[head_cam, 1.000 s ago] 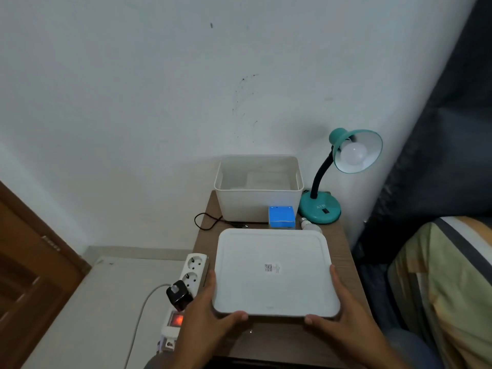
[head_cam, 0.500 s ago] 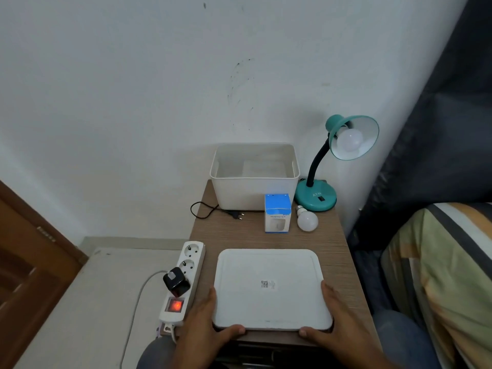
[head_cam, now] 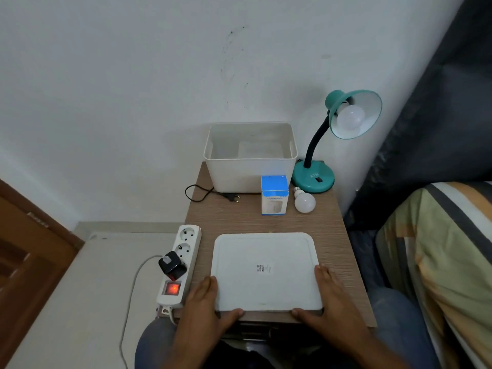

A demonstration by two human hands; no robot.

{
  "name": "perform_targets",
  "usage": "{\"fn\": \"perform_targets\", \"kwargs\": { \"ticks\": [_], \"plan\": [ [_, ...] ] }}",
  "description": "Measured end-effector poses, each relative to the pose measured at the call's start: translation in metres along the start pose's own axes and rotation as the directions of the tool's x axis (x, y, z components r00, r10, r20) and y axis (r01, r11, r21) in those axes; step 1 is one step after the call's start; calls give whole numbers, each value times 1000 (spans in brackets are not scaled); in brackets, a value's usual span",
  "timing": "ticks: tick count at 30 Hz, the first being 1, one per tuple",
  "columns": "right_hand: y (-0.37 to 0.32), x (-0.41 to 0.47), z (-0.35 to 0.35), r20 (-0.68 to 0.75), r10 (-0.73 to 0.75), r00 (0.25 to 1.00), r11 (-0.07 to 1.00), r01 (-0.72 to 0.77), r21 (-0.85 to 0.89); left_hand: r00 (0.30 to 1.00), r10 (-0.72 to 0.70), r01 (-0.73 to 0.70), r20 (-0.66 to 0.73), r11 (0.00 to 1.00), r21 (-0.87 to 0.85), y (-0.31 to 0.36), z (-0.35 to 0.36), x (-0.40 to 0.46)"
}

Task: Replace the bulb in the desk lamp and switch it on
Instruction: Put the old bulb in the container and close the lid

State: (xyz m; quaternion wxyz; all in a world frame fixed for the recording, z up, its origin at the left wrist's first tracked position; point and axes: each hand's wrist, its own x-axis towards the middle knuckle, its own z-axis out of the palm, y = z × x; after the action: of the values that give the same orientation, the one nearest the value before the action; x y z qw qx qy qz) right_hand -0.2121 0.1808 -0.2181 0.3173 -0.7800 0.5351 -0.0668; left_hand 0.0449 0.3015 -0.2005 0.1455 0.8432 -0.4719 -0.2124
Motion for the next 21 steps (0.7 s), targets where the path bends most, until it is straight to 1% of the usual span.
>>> {"fn": "perform_targets", "kwargs": {
  "ticks": [5,7,9,13,14,17,19,21],
  "plan": [
    [2,2,1,17,7,1000,1000,-7,0,1000,0,0,-2,1000,-22,1,1,0],
    [2,2,0,9,14,1000,999,-14,42,1000,-4,4,-3,999,-45,2,3,2],
    [-1,3,-3,-30,18,999,996,-16,85,1000,-8,8,-8,997,-78,4,4,5],
    [-10,21,-26,-180,-23,983,993,43,106,996,16,-25,-83,994,-103,16,-4,17],
    [-12,28,-32,-207,-11,978,993,34,110,995,26,-37,-97,993,-112,20,-8,24],
    [-16,57,-50,-217,86,972,991,-60,123,988,62,-82,-143,987,-135,35,-29,51],
    [-20,77,-59,-216,99,971,990,-75,117,980,65,-99,-186,978,-183,45,-46,73],
    [-24,97,-68,-228,85,970,991,-59,120,974,61,-114,-218,964,-242,58,-66,97]
  ]
}}
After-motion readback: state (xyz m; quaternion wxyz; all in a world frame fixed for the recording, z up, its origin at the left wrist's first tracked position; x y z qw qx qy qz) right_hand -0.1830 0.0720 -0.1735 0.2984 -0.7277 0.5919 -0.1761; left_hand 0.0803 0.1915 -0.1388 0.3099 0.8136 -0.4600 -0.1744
